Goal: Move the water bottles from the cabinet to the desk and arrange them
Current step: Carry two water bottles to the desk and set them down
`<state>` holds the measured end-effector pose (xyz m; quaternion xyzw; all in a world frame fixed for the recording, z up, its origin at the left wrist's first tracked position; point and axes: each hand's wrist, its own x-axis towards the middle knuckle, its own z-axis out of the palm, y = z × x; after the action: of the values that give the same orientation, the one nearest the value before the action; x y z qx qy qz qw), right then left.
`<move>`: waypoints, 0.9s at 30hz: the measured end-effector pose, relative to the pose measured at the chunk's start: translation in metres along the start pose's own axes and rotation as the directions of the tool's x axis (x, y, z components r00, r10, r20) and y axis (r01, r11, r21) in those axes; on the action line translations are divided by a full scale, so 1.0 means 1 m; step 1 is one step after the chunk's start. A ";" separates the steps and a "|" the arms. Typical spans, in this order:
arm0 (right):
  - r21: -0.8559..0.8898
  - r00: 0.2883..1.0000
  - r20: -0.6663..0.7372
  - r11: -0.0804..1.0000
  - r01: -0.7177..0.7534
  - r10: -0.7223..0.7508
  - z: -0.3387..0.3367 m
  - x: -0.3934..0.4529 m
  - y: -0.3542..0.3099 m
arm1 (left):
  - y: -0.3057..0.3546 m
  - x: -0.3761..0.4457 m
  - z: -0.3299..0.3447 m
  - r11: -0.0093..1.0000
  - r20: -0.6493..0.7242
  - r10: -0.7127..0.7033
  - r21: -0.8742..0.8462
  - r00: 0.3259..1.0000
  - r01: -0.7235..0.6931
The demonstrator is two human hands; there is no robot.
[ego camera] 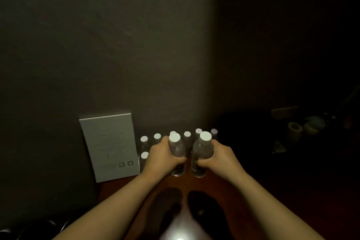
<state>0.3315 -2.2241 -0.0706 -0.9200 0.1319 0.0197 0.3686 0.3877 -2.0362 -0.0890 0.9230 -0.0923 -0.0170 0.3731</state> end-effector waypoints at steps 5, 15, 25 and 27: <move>-0.017 0.997 0.064 0.999 -0.048 0.049 0.030 0.051 0.034 | -0.023 0.031 0.045 0.995 0.009 -0.104 -0.005 0.995 0.104; 0.013 0.976 0.194 0.994 -0.107 0.102 0.082 0.120 0.088 | -0.063 0.060 0.124 0.976 0.032 -0.186 -0.105 0.982 0.189; 0.072 0.966 0.216 0.984 -0.161 0.142 0.121 0.137 0.109 | -0.090 0.071 0.159 0.964 -0.007 -0.204 -0.178 0.979 0.199; 0.069 0.966 0.210 0.984 -0.165 0.147 0.122 0.138 0.110 | -0.091 0.072 0.162 0.962 -0.021 -0.210 -0.186 0.978 0.202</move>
<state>0.4437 -2.2482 -0.2522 -0.8831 0.1661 0.1374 0.4168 0.4561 -2.0964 -0.2664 0.8896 0.0137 -0.0455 0.4543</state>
